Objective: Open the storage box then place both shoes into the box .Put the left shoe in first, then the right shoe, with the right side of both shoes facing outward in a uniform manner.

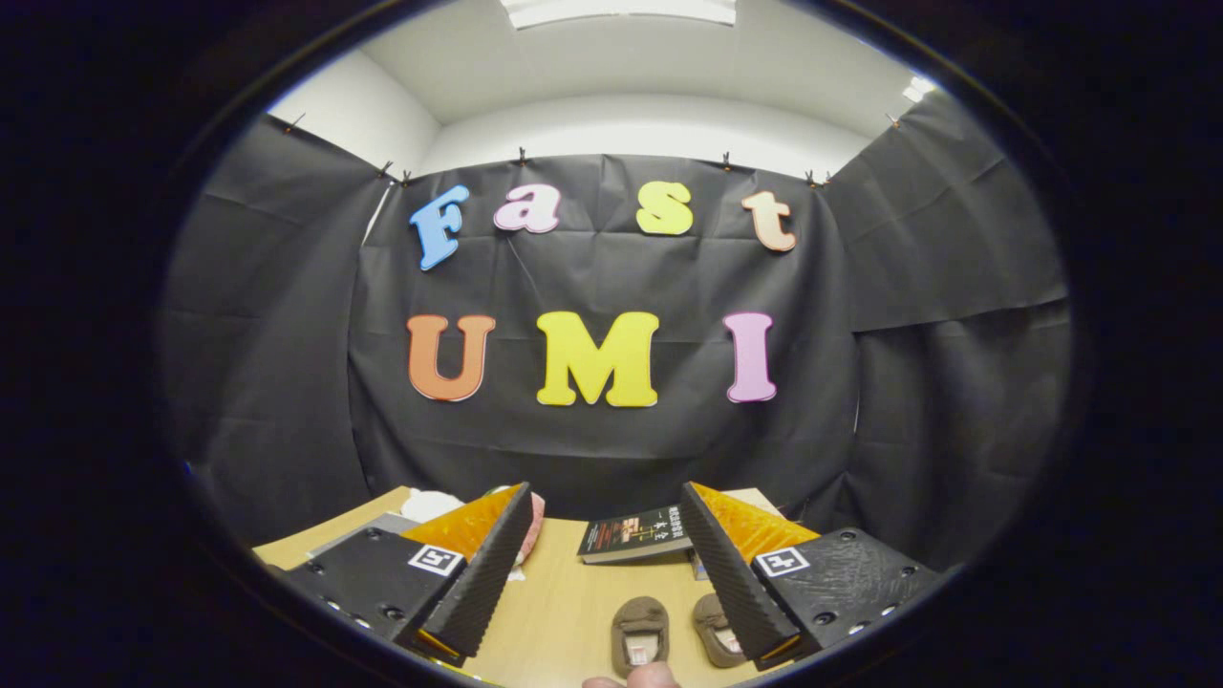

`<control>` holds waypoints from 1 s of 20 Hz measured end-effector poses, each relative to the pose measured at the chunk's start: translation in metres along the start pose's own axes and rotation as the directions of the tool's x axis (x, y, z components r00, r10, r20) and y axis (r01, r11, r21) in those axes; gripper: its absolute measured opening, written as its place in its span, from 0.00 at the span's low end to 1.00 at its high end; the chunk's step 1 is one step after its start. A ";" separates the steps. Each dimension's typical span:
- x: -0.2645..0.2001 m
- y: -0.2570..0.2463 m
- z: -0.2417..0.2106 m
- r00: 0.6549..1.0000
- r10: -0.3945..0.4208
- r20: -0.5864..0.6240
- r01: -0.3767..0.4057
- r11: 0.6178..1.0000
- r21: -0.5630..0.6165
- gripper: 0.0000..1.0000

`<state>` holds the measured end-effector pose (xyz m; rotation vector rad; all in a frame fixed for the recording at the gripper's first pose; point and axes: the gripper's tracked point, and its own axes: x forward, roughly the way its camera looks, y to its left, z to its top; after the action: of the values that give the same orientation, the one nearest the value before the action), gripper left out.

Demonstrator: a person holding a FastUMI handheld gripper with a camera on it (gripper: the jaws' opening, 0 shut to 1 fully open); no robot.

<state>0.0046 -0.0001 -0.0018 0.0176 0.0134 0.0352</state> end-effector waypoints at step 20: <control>0.049 0.096 -0.107 0.927 0.286 -0.241 -0.255 0.955 0.154 0.95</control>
<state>0.0492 0.0992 -0.1080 0.1357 0.2778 0.3144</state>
